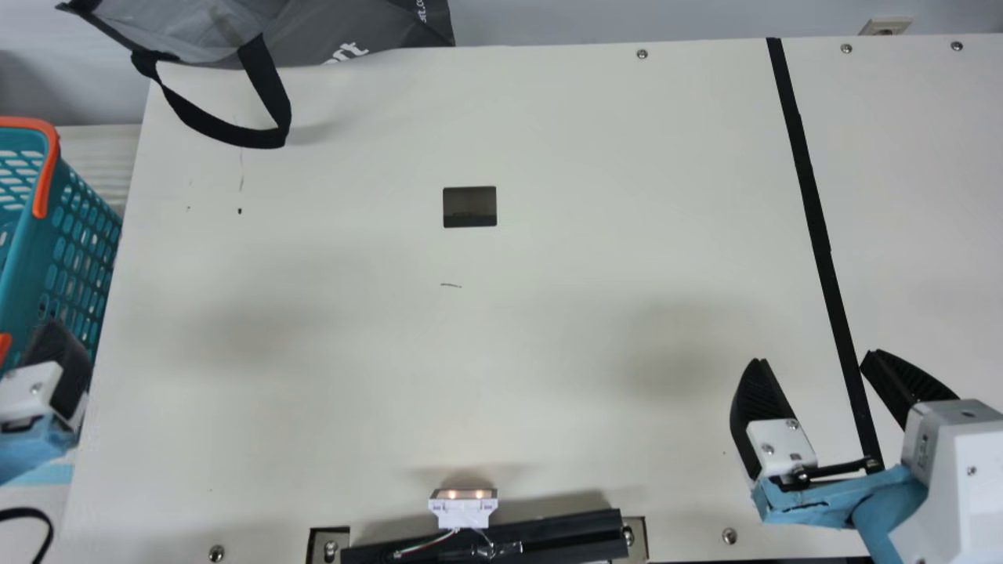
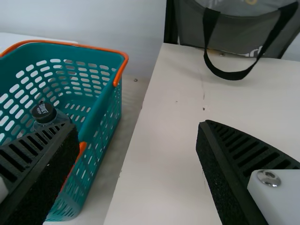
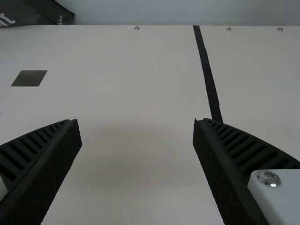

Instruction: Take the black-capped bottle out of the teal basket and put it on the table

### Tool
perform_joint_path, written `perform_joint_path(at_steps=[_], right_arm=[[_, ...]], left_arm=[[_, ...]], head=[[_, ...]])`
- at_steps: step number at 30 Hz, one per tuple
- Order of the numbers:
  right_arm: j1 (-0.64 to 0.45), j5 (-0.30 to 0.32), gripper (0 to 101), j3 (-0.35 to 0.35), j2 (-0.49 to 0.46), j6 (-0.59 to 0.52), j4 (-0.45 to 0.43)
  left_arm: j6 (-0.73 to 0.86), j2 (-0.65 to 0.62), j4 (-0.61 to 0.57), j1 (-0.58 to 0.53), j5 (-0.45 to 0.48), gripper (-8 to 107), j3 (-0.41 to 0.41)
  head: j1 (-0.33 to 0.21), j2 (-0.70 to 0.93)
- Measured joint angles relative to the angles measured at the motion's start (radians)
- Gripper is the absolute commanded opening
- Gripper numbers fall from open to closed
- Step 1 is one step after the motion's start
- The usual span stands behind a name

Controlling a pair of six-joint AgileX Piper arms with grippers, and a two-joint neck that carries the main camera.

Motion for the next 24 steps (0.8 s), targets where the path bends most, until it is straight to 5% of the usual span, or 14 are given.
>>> perform_joint_path(at_steps=[24], right_arm=[[0.0,0.0,91,0.0,0.0,0.0,0.0]], left_arm=[[0.153,0.352,-0.174,0.316,-0.168,107,-0.105]], head=[[0.0,0.0]])
